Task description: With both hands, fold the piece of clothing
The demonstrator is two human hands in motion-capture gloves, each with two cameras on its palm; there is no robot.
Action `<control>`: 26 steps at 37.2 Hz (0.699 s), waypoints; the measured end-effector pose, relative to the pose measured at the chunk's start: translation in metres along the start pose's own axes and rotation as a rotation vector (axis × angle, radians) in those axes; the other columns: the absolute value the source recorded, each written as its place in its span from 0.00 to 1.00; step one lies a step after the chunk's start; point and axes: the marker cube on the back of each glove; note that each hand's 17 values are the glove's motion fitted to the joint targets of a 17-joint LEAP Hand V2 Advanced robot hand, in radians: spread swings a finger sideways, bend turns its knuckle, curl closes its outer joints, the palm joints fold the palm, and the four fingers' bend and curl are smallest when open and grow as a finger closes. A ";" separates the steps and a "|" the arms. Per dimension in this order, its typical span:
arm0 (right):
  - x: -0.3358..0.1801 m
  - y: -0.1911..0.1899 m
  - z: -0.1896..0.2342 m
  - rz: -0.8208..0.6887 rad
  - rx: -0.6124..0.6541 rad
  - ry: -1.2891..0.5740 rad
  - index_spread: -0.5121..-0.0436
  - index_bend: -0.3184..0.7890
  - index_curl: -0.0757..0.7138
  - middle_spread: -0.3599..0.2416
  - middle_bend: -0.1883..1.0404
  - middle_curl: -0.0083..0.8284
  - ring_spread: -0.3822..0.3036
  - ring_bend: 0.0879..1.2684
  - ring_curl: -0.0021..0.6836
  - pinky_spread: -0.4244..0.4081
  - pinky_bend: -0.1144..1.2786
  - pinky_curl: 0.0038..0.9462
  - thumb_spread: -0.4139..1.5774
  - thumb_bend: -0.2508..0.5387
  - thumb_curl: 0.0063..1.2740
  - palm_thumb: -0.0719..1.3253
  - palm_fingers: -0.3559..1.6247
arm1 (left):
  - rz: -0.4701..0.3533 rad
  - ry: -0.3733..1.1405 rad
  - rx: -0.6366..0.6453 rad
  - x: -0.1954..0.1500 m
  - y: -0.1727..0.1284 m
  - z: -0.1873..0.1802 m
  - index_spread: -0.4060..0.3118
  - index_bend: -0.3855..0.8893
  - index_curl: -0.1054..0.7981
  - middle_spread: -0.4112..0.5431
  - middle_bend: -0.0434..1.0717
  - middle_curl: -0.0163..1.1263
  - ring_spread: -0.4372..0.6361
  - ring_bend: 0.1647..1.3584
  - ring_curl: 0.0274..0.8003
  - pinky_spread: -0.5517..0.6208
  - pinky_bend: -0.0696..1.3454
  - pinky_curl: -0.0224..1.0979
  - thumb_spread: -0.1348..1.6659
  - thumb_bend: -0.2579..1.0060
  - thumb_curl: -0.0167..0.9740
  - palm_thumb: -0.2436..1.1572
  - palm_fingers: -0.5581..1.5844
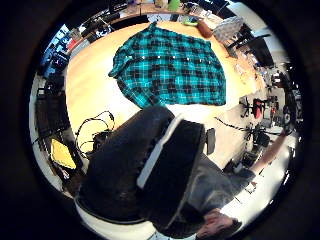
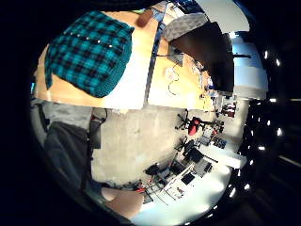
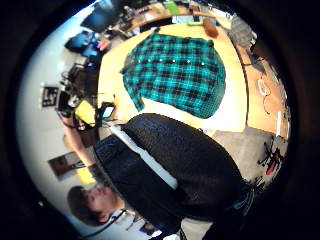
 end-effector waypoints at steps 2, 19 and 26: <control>0.001 0.002 -0.003 0.004 0.010 -0.006 0.25 0.38 0.19 0.56 0.37 0.27 0.70 0.31 0.29 0.77 0.50 0.28 0.70 0.29 0.09 0.12 0.23 | 0.010 0.001 -0.004 0.002 0.002 0.001 0.44 0.43 0.35 0.59 0.18 0.10 0.65 0.35 0.24 0.78 0.38 0.23 0.57 0.17 0.13 0.15 0.30; 0.021 0.003 0.023 -0.001 0.009 -0.038 0.27 0.42 0.25 0.56 0.39 0.35 0.65 0.37 0.36 0.76 0.51 0.32 0.75 0.30 0.13 0.13 0.29 | 0.148 0.265 -0.410 0.108 -0.001 0.157 0.46 0.36 0.34 0.62 0.18 0.15 0.68 0.43 0.30 0.85 0.54 0.31 0.61 0.19 0.19 0.18 0.29; 0.029 0.001 0.041 0.029 -0.058 -0.016 0.29 0.41 0.30 0.56 0.37 0.37 0.63 0.37 0.39 0.76 0.50 0.33 0.76 0.30 0.14 0.14 0.29 | 0.103 0.233 -0.508 0.135 -0.019 0.238 0.50 0.36 0.31 0.69 0.18 0.16 0.74 0.46 0.32 0.85 0.62 0.35 0.61 0.19 0.22 0.20 0.25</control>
